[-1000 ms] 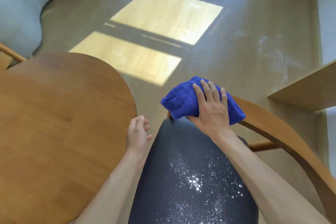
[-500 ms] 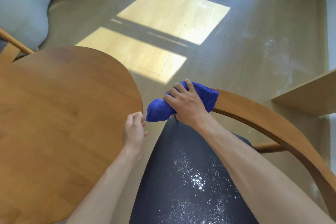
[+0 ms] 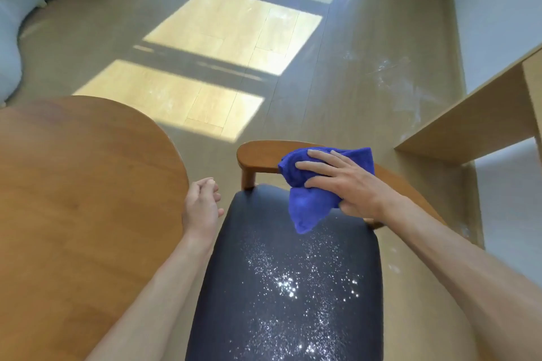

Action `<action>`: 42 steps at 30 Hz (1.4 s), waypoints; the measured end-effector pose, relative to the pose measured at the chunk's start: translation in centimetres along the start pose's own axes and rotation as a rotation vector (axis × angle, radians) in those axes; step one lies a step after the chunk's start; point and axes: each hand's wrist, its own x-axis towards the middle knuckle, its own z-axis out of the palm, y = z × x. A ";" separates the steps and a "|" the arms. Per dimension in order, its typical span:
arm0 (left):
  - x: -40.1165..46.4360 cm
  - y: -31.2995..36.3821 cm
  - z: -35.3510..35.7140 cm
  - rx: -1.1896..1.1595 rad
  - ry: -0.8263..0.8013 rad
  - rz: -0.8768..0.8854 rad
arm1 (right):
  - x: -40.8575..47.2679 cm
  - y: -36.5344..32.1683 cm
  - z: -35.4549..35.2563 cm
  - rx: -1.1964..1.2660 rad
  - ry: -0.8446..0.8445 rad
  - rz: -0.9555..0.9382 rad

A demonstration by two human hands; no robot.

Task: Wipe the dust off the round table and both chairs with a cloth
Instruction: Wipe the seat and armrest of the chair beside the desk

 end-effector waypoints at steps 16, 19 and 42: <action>-2.2 -1.6 3.4 0.083 -0.121 0.059 | 12.3 -0.4 -4.2 0.668 0.185 0.443; -1.7 -2.3 2.4 0.078 -0.115 0.030 | 15.0 -1.0 -3.3 0.642 -0.091 0.455; -5.8 -2.3 10.0 0.191 -0.292 0.147 | -13.3 10.7 -0.2 1.344 0.152 1.096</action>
